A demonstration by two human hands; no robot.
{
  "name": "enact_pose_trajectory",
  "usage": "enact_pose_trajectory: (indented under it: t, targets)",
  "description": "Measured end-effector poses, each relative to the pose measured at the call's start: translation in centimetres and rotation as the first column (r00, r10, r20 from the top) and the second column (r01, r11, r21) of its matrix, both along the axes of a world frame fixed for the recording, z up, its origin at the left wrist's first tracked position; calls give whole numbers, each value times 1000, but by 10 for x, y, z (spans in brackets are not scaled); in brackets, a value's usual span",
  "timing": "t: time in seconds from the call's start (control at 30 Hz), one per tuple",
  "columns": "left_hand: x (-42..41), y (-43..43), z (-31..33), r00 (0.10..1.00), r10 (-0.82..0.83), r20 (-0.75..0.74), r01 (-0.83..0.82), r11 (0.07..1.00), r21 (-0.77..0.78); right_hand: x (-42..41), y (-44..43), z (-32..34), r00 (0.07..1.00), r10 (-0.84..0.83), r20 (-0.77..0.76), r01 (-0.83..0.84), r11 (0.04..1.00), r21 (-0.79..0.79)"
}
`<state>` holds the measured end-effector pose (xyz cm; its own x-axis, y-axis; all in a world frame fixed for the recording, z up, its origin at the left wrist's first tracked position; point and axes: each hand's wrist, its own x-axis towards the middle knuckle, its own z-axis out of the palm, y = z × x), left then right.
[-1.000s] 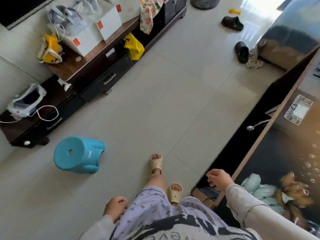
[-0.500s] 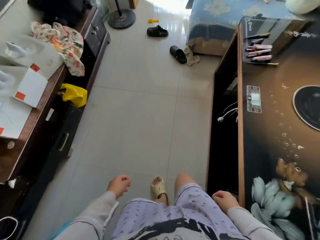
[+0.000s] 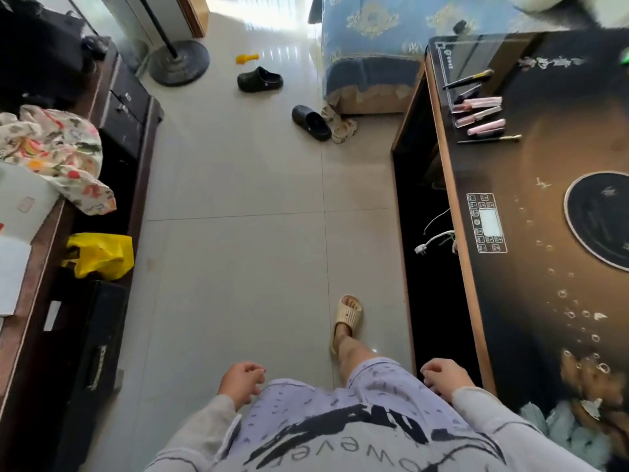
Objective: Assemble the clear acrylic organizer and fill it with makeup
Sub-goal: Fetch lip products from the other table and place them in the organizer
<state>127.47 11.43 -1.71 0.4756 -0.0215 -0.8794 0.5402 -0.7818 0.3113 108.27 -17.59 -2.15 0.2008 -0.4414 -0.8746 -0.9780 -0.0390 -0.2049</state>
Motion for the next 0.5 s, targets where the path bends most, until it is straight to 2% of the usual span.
enact_pose_trajectory:
  t: [0.1,0.2,0.3,0.5]
  targets:
    - [21,-19,-2,1000,-16,2,16,998,56,48,-36,7,998,-30,62,29,999,21]
    - [45,-46,4,999,-42,-11,43,997,72,94,-71,18,992,12,128,-15,1000,26]
    - [77,-79,10,992,-126,19,124,988,87,131,-99,29,984,-13,176,8,1000,28]
    - [153,-152,12,998,-55,7,55,998,22,176,-142,31,979,-92,181,87,996,35]
